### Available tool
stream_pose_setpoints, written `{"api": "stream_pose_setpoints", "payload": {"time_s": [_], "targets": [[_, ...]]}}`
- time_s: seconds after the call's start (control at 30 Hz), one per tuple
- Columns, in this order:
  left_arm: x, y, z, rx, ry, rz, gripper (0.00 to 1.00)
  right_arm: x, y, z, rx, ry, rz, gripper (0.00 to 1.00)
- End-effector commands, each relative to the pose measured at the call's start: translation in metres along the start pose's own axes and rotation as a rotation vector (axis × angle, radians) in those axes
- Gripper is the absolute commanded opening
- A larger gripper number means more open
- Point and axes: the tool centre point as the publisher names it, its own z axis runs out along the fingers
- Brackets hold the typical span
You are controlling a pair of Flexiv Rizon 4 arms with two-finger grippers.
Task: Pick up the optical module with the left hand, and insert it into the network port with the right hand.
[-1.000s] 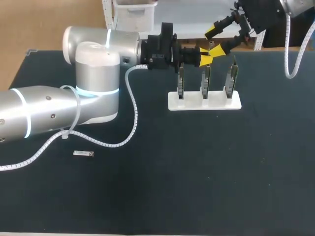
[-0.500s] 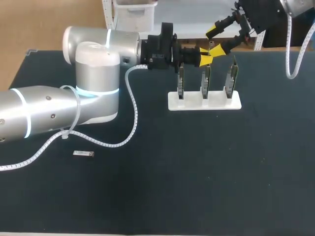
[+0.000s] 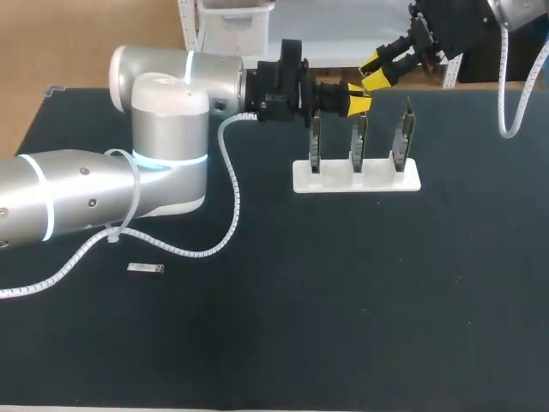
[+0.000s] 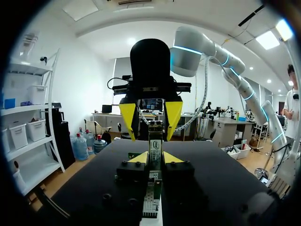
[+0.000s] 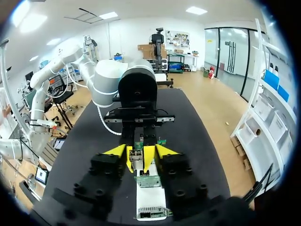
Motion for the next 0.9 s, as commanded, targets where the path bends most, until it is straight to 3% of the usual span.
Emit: {"api": "stream_pose_setpoints", "payload": {"time_s": [0.03, 0.33, 0.37, 0.4, 0.43, 0.77, 0.9], "targets": [[0.0004, 0.0011, 0.0006, 0.001, 0.001, 0.000, 0.00, 0.0004, 0.0023, -0.0008, 0.006, 0.000, 0.000, 0.00], [0.0004, 0.0011, 0.0006, 0.001, 0.001, 0.000, 0.00, -0.0002, 0.0006, -0.0031, 0.005, -0.005, -0.006, 0.00], [0.0004, 0.0011, 0.0006, 0.001, 0.001, 0.000, 0.16, -0.0002, 0.0005, -0.0033, 0.006, -0.005, -0.007, 0.00], [0.0004, 0.0011, 0.0006, 0.001, 0.001, 0.000, 0.83, -0.0002, 0.0003, -0.0034, 0.007, -0.004, -0.008, 0.00], [0.0004, 0.0011, 0.0006, 0.001, 0.001, 0.000, 1.00, -0.0003, 0.0001, -0.0035, 0.007, -0.004, -0.009, 0.00], [0.0005, -0.0006, -0.0022, 0.012, 0.001, 0.000, 1.00, -0.0014, -0.0021, -0.0026, 0.003, -0.006, -0.021, 0.00], [0.0024, -0.0050, -0.0094, 0.000, 0.056, -0.015, 1.00, -0.0013, -0.0043, -0.0046, 0.009, -0.008, -0.023, 0.00]]}}
